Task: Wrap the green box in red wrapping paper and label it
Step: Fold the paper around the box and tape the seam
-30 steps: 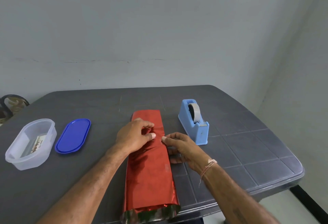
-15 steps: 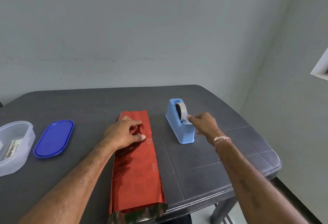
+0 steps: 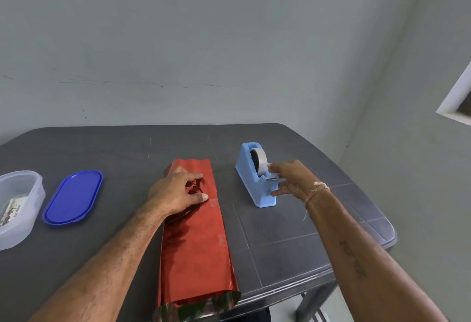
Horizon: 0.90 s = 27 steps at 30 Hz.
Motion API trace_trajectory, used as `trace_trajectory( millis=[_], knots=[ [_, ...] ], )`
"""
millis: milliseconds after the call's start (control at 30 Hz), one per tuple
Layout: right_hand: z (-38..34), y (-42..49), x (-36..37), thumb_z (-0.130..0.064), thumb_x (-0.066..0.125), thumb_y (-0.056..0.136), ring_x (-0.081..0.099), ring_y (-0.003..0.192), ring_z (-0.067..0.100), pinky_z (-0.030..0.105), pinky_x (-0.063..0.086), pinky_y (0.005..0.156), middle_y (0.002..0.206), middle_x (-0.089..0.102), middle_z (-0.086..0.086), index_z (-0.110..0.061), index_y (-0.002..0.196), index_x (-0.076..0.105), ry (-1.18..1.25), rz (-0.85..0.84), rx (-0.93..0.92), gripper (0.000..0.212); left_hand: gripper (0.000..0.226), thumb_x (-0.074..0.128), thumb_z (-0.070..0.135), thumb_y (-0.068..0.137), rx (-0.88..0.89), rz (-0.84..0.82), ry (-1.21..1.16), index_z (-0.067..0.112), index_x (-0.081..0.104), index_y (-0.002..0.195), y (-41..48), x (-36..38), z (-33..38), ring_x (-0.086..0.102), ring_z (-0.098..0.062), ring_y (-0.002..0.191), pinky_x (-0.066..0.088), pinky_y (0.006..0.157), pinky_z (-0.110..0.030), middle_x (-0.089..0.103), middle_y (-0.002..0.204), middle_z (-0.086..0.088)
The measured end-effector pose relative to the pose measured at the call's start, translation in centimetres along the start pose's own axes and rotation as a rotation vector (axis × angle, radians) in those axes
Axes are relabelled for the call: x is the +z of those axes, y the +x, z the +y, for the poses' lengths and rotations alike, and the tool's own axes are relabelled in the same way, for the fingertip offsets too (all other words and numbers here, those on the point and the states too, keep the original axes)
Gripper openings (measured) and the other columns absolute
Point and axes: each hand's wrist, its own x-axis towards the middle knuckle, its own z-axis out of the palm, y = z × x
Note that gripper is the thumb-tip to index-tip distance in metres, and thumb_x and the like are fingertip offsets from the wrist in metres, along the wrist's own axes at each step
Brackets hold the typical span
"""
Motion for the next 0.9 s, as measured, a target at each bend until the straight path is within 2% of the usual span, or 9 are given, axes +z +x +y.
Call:
trace_trajectory(
  millis=[100,167,300,367,533,700,900],
  knots=[
    [0.2,-0.2,0.0,-0.014,0.067,0.096,0.068,0.096,0.035,0.043,0.063,0.056,0.127,0.058,0.018,0.002,0.13,0.058,0.072,-0.009,-0.002,0.039,0.069,0.074,0.06,0.083,-0.001,-0.001,-0.001,0.042,0.051,0.146,0.0,0.0,0.0,0.055,-0.011,0.124,0.046,0.086,-0.032,0.047,0.138,0.014],
    [0.4,-0.4,0.1,-0.014,0.067,0.096,0.067,0.098,0.035,0.043,0.063,0.058,0.123,0.059,0.017,0.001,0.127,0.059,0.113,-0.017,0.014,0.036,0.069,0.075,0.06,0.083,0.0,0.001,-0.005,0.041,0.051,0.146,-0.1,0.0,0.1,0.055,-0.011,0.124,0.047,0.087,-0.032,0.047,0.138,0.013],
    [0.8,-0.7,0.2,-0.016,0.065,0.096,0.067,0.106,0.037,0.052,0.063,0.079,0.105,0.061,0.011,-0.001,0.119,0.062,0.183,-0.024,0.038,0.027,0.07,0.075,0.059,0.083,-0.005,0.002,-0.015,0.041,0.052,0.146,-0.1,0.0,0.1,0.054,-0.013,0.125,0.048,0.091,-0.034,0.047,0.139,0.012],
    [1.1,-0.7,0.1,-0.018,0.064,0.096,0.066,0.108,0.037,0.053,0.061,0.086,0.106,0.061,0.011,-0.002,0.115,0.063,0.208,-0.021,0.033,0.025,0.07,0.076,0.059,0.083,-0.007,0.0,-0.014,0.041,0.051,0.146,-0.1,0.0,0.1,0.054,-0.013,0.126,0.048,0.091,-0.034,0.047,0.139,0.012],
    [2.3,-0.7,0.4,-0.022,0.066,0.094,0.068,0.103,0.033,0.048,0.063,0.082,0.109,0.065,0.012,-0.007,0.098,0.065,0.229,0.011,0.005,0.015,0.069,0.075,0.058,0.084,-0.009,-0.004,-0.01,0.041,0.05,0.146,-0.1,0.0,0.2,0.053,-0.012,0.127,0.047,0.092,-0.033,0.046,0.141,0.012],
    [2.9,-0.9,0.5,-0.022,0.067,0.095,0.068,0.107,0.031,0.042,0.062,0.074,0.107,0.067,0.01,-0.008,0.1,0.063,0.29,0.003,0.005,0.015,0.07,0.075,0.058,0.084,-0.014,-0.009,-0.019,0.041,0.051,0.146,-0.1,0.0,0.1,0.053,-0.012,0.127,0.046,0.093,-0.033,0.045,0.141,0.012],
    [3.2,-1.2,0.6,-0.021,0.067,0.094,0.066,0.11,0.031,0.042,0.062,0.074,0.107,0.066,0.009,-0.008,0.099,0.064,0.317,0.008,0.007,0.015,0.069,0.076,0.056,0.084,-0.017,-0.007,-0.021,0.04,0.05,0.147,-0.1,0.2,0.2,0.052,-0.013,0.128,0.044,0.091,-0.033,0.045,0.142,0.01]
  ],
)
